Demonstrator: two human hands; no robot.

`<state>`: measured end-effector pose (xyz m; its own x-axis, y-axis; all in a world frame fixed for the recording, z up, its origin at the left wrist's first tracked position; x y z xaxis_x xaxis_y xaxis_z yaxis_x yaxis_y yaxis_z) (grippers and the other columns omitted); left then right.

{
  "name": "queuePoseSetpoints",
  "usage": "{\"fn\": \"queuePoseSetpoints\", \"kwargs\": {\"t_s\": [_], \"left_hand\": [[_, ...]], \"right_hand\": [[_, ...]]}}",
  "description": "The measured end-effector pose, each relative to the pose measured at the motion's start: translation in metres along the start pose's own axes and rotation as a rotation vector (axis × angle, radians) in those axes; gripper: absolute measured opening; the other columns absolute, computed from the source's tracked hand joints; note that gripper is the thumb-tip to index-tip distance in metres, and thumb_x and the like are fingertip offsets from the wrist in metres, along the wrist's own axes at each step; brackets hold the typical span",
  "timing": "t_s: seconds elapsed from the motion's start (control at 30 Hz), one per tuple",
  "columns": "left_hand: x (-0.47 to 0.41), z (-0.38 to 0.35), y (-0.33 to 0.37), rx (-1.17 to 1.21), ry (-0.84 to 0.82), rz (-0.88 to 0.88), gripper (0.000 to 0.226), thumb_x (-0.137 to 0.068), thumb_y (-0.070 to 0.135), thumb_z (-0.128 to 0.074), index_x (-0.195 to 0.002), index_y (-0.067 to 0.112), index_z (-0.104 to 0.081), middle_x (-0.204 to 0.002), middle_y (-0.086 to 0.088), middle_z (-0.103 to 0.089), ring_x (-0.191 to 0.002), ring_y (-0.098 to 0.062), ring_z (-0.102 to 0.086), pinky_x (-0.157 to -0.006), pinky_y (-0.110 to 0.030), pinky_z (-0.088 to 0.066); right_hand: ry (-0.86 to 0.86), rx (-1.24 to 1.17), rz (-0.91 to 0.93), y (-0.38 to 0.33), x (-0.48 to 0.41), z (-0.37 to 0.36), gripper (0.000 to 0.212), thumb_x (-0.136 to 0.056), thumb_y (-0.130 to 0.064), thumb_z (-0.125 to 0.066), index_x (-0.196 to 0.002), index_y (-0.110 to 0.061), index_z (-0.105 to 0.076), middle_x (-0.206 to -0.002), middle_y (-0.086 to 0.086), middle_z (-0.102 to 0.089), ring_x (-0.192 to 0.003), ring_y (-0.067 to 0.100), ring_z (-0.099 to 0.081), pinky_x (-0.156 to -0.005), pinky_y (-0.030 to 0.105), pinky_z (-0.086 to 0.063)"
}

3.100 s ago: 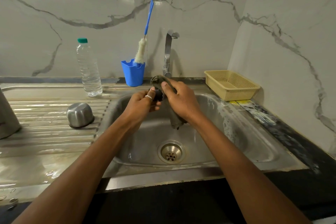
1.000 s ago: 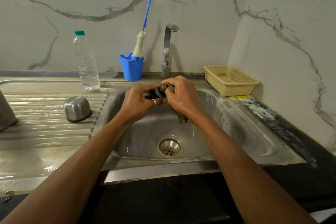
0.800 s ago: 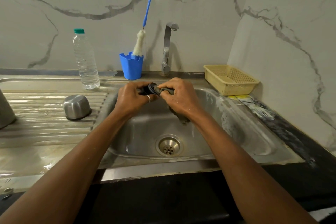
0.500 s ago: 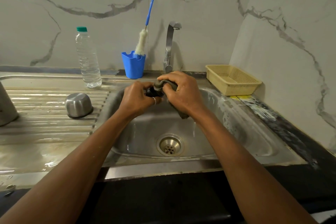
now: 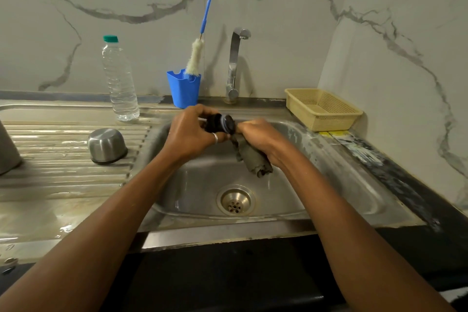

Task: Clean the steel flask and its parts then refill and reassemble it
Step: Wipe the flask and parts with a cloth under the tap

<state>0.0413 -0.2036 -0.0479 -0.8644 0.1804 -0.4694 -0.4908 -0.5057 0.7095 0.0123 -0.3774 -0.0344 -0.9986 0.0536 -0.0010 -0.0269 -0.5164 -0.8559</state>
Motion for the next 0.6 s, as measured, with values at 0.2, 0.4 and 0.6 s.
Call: {"fn": "queuePoseSetpoints", "kwargs": {"t_s": [0.2,0.4,0.6], "left_hand": [[-0.002,0.005,-0.012,0.152,0.026,0.137,0.067,-0.059,0.05,-0.094,-0.111,0.022,-0.063,-0.103,0.012,-0.07,-0.095,-0.008,-0.069,-0.077,-0.025,-0.056],[0.0,0.001,-0.017,0.245,-0.08,0.155,0.088,-0.04,0.078,-0.087,-0.103,0.023,-0.059,-0.095,0.0,-0.077,-0.091,-0.017,-0.075,-0.088,-0.05,-0.06],[0.001,-0.005,-0.012,0.192,-0.248,0.03,0.077,-0.058,0.074,-0.083,-0.12,0.031,-0.069,-0.109,0.01,-0.077,-0.106,-0.009,-0.071,-0.101,-0.047,-0.055]], "right_hand": [[0.002,0.004,0.069,-0.007,0.003,-0.001,0.022,-0.093,-0.024,-0.054,-0.076,-0.016,-0.066,-0.069,0.004,-0.064,-0.064,0.016,-0.058,-0.06,0.029,-0.047],[0.094,0.049,0.119,-0.003,-0.003,-0.005,0.016,-0.096,-0.025,-0.06,-0.108,-0.019,-0.069,-0.094,0.001,-0.072,-0.089,0.019,-0.07,-0.083,0.041,-0.059],[0.179,0.028,0.135,0.0,-0.004,-0.003,0.009,-0.096,-0.022,-0.064,-0.104,-0.027,-0.064,-0.104,-0.001,-0.07,-0.084,0.016,-0.07,-0.072,0.034,-0.058]]}}
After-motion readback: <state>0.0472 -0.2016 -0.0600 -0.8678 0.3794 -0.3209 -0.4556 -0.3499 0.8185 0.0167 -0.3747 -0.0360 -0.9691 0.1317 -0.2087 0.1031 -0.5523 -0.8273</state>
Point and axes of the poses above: each hand's wrist, its own x-axis away from the middle knuckle, its own z-axis out of the back of the hand, y = z × x, the point moved 2 cm from there along -x, towards the middle knuckle
